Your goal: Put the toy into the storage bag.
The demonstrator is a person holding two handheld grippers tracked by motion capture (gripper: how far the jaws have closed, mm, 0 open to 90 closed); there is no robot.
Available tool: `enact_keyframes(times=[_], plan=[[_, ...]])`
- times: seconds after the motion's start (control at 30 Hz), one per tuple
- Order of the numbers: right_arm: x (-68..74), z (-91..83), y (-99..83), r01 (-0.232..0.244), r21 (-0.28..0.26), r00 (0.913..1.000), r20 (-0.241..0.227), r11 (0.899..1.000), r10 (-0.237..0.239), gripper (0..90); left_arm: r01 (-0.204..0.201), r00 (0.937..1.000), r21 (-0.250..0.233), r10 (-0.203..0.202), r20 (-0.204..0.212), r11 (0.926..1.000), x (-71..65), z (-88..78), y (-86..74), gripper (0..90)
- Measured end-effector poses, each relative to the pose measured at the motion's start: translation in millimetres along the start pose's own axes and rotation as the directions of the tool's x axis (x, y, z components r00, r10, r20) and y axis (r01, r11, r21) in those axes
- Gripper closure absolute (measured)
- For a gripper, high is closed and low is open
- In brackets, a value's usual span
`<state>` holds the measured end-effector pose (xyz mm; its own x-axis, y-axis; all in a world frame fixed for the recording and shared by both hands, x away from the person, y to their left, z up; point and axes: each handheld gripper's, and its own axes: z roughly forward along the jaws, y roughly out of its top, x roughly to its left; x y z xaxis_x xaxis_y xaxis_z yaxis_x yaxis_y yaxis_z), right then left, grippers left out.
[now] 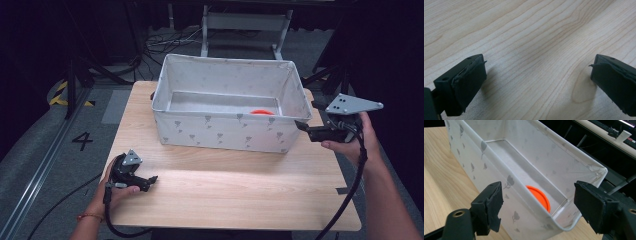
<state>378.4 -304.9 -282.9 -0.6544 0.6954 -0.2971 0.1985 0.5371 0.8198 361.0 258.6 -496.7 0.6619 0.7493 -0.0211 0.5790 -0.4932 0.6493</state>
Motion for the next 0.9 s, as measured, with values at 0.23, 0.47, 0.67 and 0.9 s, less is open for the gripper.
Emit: enact_keyframes(times=[0.23, 0.47, 0.67, 0.9], plan=[[13.1, -9.0, -22.4, 0.015, 0.007, 0.9996, 0.022, 1.0, -0.015, 24.5, 0.0, 1.0, 0.0, 0.0, 0.0, 1.0, 0.0, 0.0, 0.0, 0.5], [20.4, -11.5, -50.8, 0.018, 0.035, 0.999, 0.04, 0.999, -0.019, 24.3, 0.002, 1.0, 0.0, -0.002, -0.003, 1.0, -0.3, -0.1, -0.1, 0.5], [22.6, -7.0, -77.1, 0.026, 0.096, 0.9983, 0.048, 0.995, -0.031, 23.8, 0.002, 1.0, 0.0, -0.002, -0.003, 1.0, -0.3, -0.1, -0.1, 0.5], [21.6, 2.7, -112.3, -0.047, 0.14, 0.9987, -0.011, 0.989, 0.049, 25.1, 0.004, 1.0, 0.0, -0.004, -0.005, 1.0, -0.6, -0.3, -0.2, 0.5]])
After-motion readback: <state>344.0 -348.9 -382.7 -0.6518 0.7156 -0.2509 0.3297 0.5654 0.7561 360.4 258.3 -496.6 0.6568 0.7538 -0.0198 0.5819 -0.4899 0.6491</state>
